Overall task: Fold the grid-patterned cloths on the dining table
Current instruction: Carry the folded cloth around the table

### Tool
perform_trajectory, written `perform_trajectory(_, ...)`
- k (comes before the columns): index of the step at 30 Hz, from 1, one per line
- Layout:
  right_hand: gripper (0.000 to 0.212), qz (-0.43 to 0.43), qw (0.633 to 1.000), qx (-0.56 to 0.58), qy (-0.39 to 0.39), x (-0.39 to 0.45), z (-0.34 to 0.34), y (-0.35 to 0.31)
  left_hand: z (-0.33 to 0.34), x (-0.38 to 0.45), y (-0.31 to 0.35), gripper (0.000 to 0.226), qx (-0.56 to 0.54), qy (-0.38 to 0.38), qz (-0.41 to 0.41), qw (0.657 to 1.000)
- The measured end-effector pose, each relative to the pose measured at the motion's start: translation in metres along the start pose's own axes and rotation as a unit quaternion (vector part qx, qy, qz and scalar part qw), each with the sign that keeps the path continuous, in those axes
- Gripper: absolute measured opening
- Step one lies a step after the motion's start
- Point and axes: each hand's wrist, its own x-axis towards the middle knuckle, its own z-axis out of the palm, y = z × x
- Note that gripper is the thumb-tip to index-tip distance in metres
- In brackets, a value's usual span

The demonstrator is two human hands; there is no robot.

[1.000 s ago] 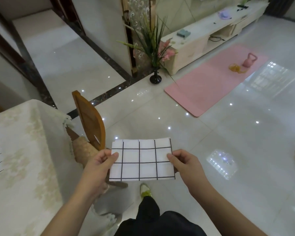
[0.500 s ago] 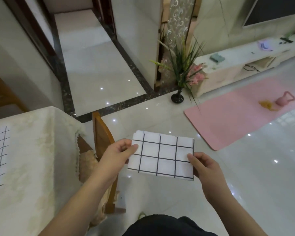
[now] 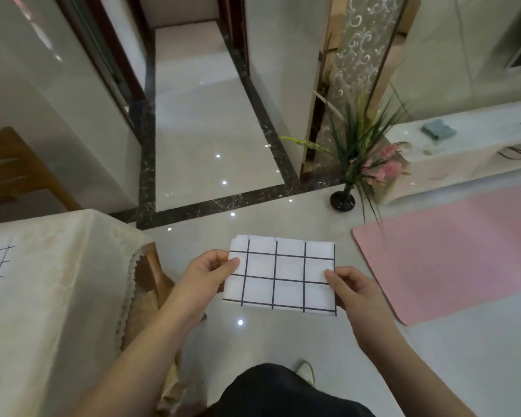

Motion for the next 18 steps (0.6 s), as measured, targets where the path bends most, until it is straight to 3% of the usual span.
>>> perform_trajectory(9, 0.014, 0.014, 0.996, 0.028, -0.078, 0.092, 0.006, -0.041, 0.004, 0.050, 0.025, 0.012, 0.006, 0.073, -0.002, 0.997)
perform_trajectory(18, 0.014, 0.017, 0.993, 0.010, -0.113, 0.194, 0.078, -0.070, -0.046, 0.135, 0.038, 0.009, -0.047, 0.148, -0.002, 0.988)
